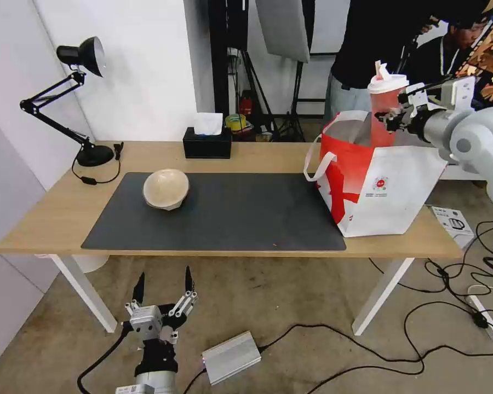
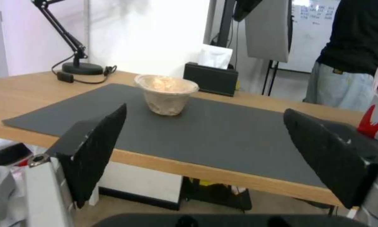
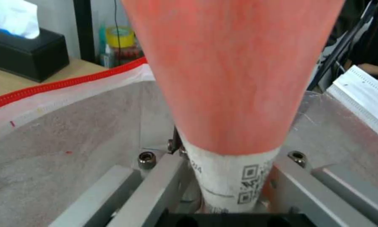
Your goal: Pick up the trash from the table and place it into the takeout bag.
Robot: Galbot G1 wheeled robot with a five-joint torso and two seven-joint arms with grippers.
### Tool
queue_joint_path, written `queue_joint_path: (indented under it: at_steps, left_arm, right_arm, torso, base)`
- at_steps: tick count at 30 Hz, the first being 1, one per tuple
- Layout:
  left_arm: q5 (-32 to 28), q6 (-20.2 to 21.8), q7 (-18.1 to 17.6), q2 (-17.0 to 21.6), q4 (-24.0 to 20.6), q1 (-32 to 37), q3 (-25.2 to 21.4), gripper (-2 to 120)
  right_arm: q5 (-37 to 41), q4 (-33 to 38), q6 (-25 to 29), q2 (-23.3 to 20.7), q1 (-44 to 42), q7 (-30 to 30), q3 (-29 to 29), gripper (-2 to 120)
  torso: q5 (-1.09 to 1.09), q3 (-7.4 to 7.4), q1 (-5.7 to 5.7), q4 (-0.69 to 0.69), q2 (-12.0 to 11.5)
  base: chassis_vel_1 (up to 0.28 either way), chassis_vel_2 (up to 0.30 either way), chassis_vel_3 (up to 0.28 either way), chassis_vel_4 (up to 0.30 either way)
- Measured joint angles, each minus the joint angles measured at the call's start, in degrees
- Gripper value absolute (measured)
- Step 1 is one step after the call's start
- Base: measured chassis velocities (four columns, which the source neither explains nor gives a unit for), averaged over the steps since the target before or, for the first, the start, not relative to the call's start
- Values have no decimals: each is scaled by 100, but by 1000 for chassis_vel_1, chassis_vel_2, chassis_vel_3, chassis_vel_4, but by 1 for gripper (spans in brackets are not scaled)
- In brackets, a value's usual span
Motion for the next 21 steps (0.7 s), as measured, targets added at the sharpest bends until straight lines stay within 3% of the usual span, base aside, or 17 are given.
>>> queue_joint_path:
  at_steps: [7, 21]
  left_arm:
    - [0, 0, 0, -11, 1, 0, -10, 100]
    - [7, -13, -59, -62, 22, 7, -14, 100]
  right_arm:
    - [-5, -162, -311, 176, 417, 129, -397, 5]
    - [-51, -219, -347, 230, 536, 268, -611, 5]
  torso:
    - [0, 0, 0, 1, 0]
    - [0, 0, 0, 1, 0]
  base:
    - [0, 0, 0, 0]
    - [0, 0, 0, 0]
